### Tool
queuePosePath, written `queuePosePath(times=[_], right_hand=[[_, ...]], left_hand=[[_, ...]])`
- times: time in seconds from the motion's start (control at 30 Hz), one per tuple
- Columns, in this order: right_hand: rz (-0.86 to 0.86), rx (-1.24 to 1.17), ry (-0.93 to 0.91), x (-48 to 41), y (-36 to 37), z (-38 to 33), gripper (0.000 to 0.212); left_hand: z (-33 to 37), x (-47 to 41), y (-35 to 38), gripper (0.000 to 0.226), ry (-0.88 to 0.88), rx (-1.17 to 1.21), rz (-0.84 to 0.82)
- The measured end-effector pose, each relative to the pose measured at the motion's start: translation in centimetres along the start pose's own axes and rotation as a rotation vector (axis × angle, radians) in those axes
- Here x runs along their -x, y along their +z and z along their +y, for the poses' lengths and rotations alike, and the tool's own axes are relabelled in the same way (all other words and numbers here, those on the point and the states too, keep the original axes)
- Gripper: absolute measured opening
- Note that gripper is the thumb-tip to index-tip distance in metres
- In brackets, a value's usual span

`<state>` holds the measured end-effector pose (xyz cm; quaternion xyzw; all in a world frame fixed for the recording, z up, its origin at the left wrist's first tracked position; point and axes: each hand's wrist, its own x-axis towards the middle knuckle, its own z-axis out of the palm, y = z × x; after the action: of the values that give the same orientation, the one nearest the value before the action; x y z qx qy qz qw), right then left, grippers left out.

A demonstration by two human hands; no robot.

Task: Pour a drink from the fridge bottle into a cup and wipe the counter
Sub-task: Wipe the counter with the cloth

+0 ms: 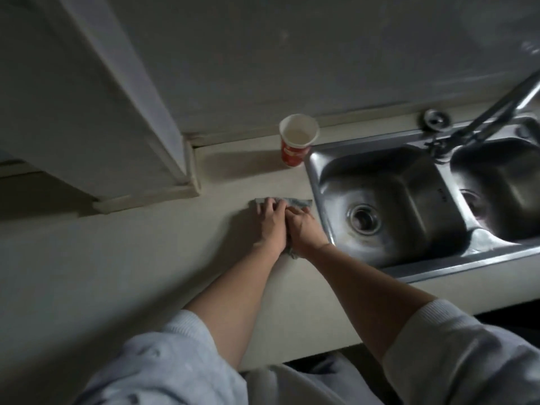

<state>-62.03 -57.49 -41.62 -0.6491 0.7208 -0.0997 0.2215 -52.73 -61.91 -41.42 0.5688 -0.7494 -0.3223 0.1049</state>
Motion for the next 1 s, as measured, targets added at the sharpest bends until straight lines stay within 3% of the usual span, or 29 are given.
queuePosePath(times=[0.17, 0.33, 0.5, 0.63, 0.77, 0.83, 0.93, 1.0], right_hand=[[0.03, 0.021, -0.01, 2.3, -3.0, 6.2, 0.071], [0.024, 0.023, -0.018, 2.5, -3.1, 6.3, 0.072], [0.051, -0.028, -0.07, 2.2, -1.8, 3.0, 0.062], [-0.012, -0.008, -0.115, -0.4, -0.1, -2.9, 0.067], [-0.07, -0.014, -0.05, -3.5, 0.9, -7.1, 0.068], [-0.104, 0.02, -0.065, -5.0, 1.2, -7.7, 0.066], [-0.101, 0.044, -0.092, -7.5, 1.1, -7.6, 0.071], [-0.104, 0.056, -0.097, -9.1, 0.6, -7.3, 0.08]], left_hand=[[6.5, 0.3, 4.9, 0.024, 0.068, -0.068, 0.009], [6.7, 0.2, 4.7, 0.027, 0.104, -0.148, 0.017], [3.6, 0.6, 2.4, 0.024, 0.005, -0.229, -0.002], [-1.6, 0.1, -2.0, 0.027, -0.042, -0.281, 0.09], [-5.6, -1.2, -5.6, 0.028, -0.157, -0.3, 0.082], [-6.2, -1.8, -6.3, 0.034, -0.14, -0.286, 0.097], [-6.3, -3.4, -6.7, 0.071, -0.131, -0.133, 0.115], [-6.2, -4.9, -7.1, 0.062, -0.15, -0.095, 0.039]])
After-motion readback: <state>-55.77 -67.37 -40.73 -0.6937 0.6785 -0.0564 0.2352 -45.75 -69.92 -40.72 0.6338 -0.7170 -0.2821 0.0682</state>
